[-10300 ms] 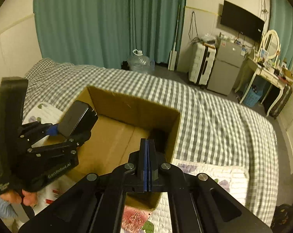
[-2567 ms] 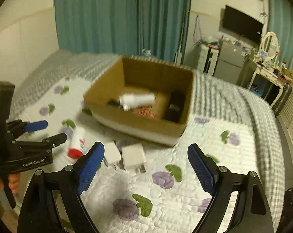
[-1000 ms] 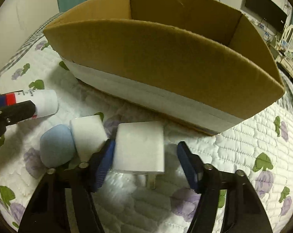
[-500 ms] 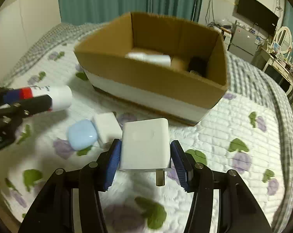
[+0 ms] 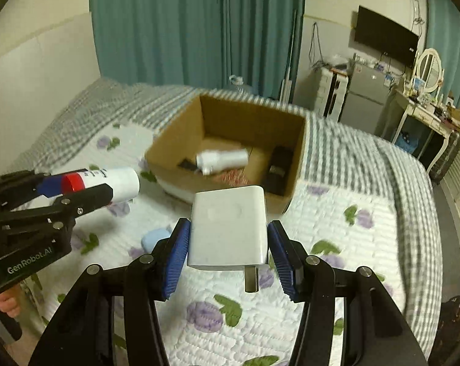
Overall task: Organize rigid objects
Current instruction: 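Drop the bottle and white charger into the box by opening both tools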
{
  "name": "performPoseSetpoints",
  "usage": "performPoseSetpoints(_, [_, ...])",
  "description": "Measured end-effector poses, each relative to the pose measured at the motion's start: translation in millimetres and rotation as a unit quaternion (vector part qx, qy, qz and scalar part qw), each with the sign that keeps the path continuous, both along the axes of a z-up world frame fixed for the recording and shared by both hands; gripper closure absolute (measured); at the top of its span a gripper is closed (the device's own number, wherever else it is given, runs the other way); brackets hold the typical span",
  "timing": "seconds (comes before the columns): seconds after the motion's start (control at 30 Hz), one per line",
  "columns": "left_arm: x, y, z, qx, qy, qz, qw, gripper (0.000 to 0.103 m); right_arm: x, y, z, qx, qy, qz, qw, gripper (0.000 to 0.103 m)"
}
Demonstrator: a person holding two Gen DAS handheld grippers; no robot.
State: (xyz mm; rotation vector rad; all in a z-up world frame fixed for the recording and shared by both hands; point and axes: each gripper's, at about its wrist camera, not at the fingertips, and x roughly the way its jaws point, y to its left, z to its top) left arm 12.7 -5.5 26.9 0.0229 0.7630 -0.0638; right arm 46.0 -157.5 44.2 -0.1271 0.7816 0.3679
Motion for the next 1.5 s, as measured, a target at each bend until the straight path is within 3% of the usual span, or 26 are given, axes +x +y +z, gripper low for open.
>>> performPoseSetpoints(0.27, [43.8, -2.0, 22.4, -0.013, -0.02, 0.003, 0.9997, 0.067, 32.5, -15.1, 32.5, 0.008, -0.034, -0.01, 0.999, 0.051])
performPoseSetpoints(0.5, [118.9, 2.3, 16.1, -0.015, -0.023, 0.005, 0.9996, 0.067, 93.4, -20.6, 34.2, 0.01, -0.047, -0.016, 0.999, 0.051])
performPoseSetpoints(0.73, [196.1, -0.2, -27.1, -0.002, 0.002, 0.007, 1.0, 0.067, 169.1, -10.2, -5.2, 0.011, -0.021, -0.011, 1.0, 0.051])
performPoseSetpoints(0.9, [224.5, 1.5, -55.2, -0.003, 0.019, 0.01, 0.9998, 0.067, 203.6, 1.0, -42.3, 0.0, -0.001, -0.003, 1.0, 0.051])
performPoseSetpoints(1.07, [226.2, 0.6, -64.6, 0.006, 0.017, 0.003, 0.9998, 0.066, 213.7, 6.1, -61.3, -0.001, -0.004, 0.002, 1.0, 0.051])
performPoseSetpoints(1.23, [211.7, 2.7, -60.1, -0.022, -0.002, 0.0, 0.9997, 0.062, 206.3, 2.1, -63.7, -0.003, 0.017, -0.001, 1.0, 0.051])
performPoseSetpoints(1.33, [193.3, -2.1, -42.0, -0.015, -0.02, -0.003, 0.9997, 0.048, 186.1, -7.1, -42.7, -0.002, -0.004, -0.004, 1.0, 0.043])
performPoseSetpoints(1.43, [171.7, -7.8, -20.3, 0.0, -0.024, -0.007, 0.9997, 0.046, 165.1, -20.0, -13.3, -0.005, -0.02, -0.013, 1.0, 0.042])
performPoseSetpoints(1.5, [154.9, -10.7, -3.5, 0.009, -0.027, -0.004, 0.9996, 0.038, 145.8, -27.6, 10.4, -0.01, -0.034, -0.019, 0.999, 0.038])
